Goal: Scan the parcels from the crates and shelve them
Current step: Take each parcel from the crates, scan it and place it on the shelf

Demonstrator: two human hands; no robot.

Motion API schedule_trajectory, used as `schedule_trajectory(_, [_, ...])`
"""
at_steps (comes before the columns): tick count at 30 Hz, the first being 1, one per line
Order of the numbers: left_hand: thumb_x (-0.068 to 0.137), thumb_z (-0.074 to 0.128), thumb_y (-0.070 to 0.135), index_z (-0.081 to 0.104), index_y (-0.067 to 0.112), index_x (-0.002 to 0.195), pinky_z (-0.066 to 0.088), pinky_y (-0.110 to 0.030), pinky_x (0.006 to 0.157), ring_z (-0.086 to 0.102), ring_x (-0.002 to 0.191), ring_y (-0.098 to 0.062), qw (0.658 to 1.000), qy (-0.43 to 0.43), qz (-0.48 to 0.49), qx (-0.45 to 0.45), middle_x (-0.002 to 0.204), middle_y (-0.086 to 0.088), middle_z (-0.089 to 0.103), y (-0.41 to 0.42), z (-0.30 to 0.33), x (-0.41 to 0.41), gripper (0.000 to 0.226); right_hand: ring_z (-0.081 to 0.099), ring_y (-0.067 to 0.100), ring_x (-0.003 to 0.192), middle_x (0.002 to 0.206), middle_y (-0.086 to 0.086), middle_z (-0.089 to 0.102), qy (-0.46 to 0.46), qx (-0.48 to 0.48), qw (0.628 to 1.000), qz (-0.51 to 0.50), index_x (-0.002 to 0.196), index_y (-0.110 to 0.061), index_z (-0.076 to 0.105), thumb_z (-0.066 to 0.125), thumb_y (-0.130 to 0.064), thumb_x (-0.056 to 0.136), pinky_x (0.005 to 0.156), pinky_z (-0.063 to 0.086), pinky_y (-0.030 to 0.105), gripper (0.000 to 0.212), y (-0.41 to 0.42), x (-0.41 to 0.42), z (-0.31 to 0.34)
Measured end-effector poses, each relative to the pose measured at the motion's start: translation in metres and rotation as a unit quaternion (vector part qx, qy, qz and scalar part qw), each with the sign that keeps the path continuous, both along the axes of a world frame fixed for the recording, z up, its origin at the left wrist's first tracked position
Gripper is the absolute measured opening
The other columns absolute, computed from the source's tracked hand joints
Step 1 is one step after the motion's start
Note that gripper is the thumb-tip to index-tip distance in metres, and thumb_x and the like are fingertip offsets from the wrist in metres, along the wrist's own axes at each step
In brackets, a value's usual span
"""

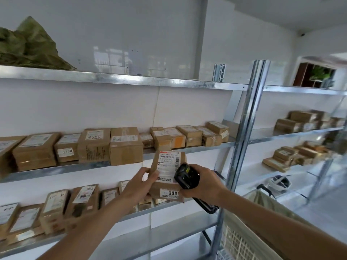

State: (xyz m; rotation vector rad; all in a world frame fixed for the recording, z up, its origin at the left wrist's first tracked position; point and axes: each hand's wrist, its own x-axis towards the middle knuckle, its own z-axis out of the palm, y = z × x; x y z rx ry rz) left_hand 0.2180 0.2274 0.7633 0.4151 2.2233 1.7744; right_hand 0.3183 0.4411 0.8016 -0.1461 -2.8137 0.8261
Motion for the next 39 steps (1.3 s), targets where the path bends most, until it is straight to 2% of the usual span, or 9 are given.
schedule_trajectory(6, [0.099, 0.057, 0.043, 0.062, 0.024, 0.118, 0.059, -0.037, 0.092, 0.072, 0.100, -0.015, 0.998, 0.010, -0.054, -0.019, 0.108, 0.003, 0.075, 0.073, -0.003, -0.010, 0.027, 0.065, 0.000, 0.092, 0.101, -0.016, 0.071, -0.020, -0.028, 0.999, -0.032, 0.122, -0.036, 0.064, 0.091, -0.040, 0.070, 0.078, 0.051, 0.017, 0.059, 0.075, 0.003, -0.009])
schedule_trajectory(10, [0.097, 0.065, 0.028, 0.066, 0.024, 0.110, 0.063, -0.033, 0.082, 0.074, 0.095, -0.014, 0.996, 0.001, -0.088, -0.013, 0.111, -0.002, 0.076, 0.129, -0.009, -0.016, 0.014, 0.067, 0.003, 0.091, 0.099, -0.016, 0.072, -0.041, -0.021, 0.998, -0.045, 0.114, -0.037, 0.064, 0.091, -0.043, 0.068, 0.087, 0.059, 0.028, 0.053, 0.135, -0.005, -0.023])
schedule_trajectory(13, [0.088, 0.076, 0.030, 0.060, 0.022, 0.118, 0.063, -0.030, 0.071, 0.075, 0.092, -0.017, 0.998, 0.001, -0.062, 0.004, 0.111, -0.003, 0.076, 0.171, -0.021, -0.021, 0.035, 0.068, 0.005, 0.092, 0.101, -0.012, 0.074, -0.051, -0.020, 0.998, -0.041, 0.117, -0.032, 0.067, 0.092, -0.043, 0.067, 0.087, 0.059, 0.027, 0.057, 0.182, -0.014, -0.035])
schedule_trajectory(18, [0.086, 0.077, 0.035, 0.069, 0.023, 0.117, 0.062, -0.044, 0.085, 0.076, 0.091, -0.016, 0.998, 0.014, -0.066, 0.005, 0.101, 0.004, 0.079, 0.230, -0.043, -0.034, 0.034, 0.070, 0.005, 0.088, 0.098, -0.011, 0.074, -0.074, -0.022, 0.997, -0.030, 0.116, -0.031, 0.069, 0.092, -0.046, 0.063, 0.085, 0.060, 0.030, 0.060, 0.248, -0.035, -0.056])
schedule_trajectory(23, [0.092, 0.073, 0.024, 0.069, 0.025, 0.124, 0.060, -0.042, 0.092, 0.073, 0.104, -0.019, 0.993, -0.036, -0.116, 0.011, 0.114, 0.000, 0.075, 0.268, -0.071, -0.061, 0.032, 0.067, 0.003, 0.088, 0.096, -0.015, 0.071, -0.107, -0.032, 0.994, -0.013, 0.119, -0.033, 0.066, 0.093, -0.038, 0.068, 0.082, 0.056, 0.022, 0.058, 0.297, -0.068, -0.083])
schedule_trajectory(27, [0.089, 0.076, 0.014, 0.070, 0.016, 0.123, 0.061, -0.044, 0.090, 0.074, 0.102, -0.019, 0.995, -0.036, -0.088, 0.003, 0.110, 0.000, 0.077, 0.292, -0.105, -0.092, 0.034, 0.068, 0.005, 0.094, 0.104, -0.014, 0.073, -0.130, -0.053, 0.990, -0.004, 0.126, -0.033, 0.065, 0.093, -0.037, 0.067, 0.085, 0.057, 0.023, 0.065, 0.323, -0.106, -0.113])
schedule_trajectory(30, [0.084, 0.081, 0.018, 0.073, 0.020, 0.119, 0.059, -0.044, 0.093, 0.074, 0.102, -0.018, 0.997, -0.027, -0.072, -0.003, 0.108, 0.002, 0.078, 0.310, -0.140, -0.128, 0.036, 0.066, 0.008, 0.100, 0.109, -0.015, 0.071, -0.148, -0.062, 0.987, 0.003, 0.128, -0.035, 0.062, 0.092, -0.034, 0.068, 0.084, 0.054, 0.019, 0.066, 0.342, -0.147, -0.147])
schedule_trajectory(34, [0.076, 0.087, 0.019, 0.073, 0.022, 0.118, 0.060, -0.038, 0.089, 0.074, 0.100, -0.018, 0.998, -0.030, -0.058, -0.005, 0.107, 0.002, 0.078, 0.330, -0.192, -0.177, 0.044, 0.063, 0.009, 0.109, 0.114, -0.015, 0.071, -0.151, -0.051, 0.987, 0.002, 0.134, -0.040, 0.058, 0.090, -0.041, 0.065, 0.105, 0.052, 0.040, 0.077, 0.356, -0.203, -0.204])
schedule_trajectory(39, [0.050, 0.093, 0.040, 0.069, 0.026, 0.117, 0.060, -0.033, 0.081, 0.074, 0.097, -0.021, 0.998, -0.067, -0.020, -0.008, 0.103, -0.001, 0.077, 0.354, -0.267, -0.224, 0.073, 0.060, 0.007, 0.111, 0.121, -0.014, 0.070, -0.150, -0.042, 0.988, 0.013, 0.142, -0.040, 0.051, 0.089, -0.035, 0.068, 0.104, 0.050, 0.029, 0.083, 0.373, -0.258, -0.274])
